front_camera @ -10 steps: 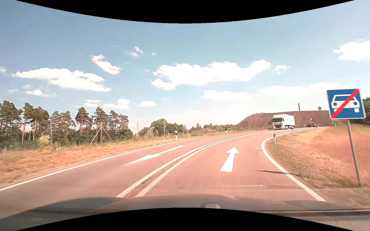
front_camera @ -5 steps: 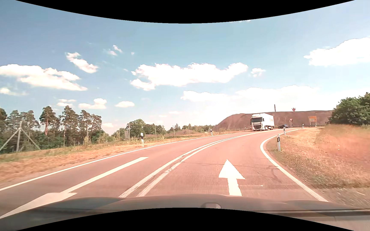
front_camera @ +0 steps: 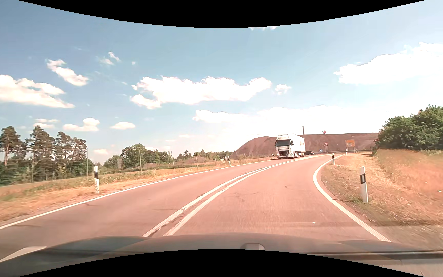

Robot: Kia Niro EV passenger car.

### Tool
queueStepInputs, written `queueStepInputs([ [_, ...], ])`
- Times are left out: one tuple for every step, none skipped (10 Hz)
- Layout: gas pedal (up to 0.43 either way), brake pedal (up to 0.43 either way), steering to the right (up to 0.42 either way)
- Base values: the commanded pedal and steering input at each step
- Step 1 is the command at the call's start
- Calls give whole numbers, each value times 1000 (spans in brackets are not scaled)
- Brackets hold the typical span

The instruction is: Follow the waypoints while adhering to traffic rules and regulations

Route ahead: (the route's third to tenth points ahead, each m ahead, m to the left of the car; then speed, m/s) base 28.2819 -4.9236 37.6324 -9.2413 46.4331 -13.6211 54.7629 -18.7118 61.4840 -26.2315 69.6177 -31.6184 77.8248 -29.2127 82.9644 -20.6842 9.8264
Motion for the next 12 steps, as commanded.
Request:
queueStepInputs([
  [79,0,97],
  [79,0,97],
  [87,0,99],
  [87,0,99],
  [87,0,100],
  [87,0,101],
  [87,0,101],
  [87,0,103],
  [87,0,104],
  [87,0,105],
  [87,0,105],
  [87,0,104],
])
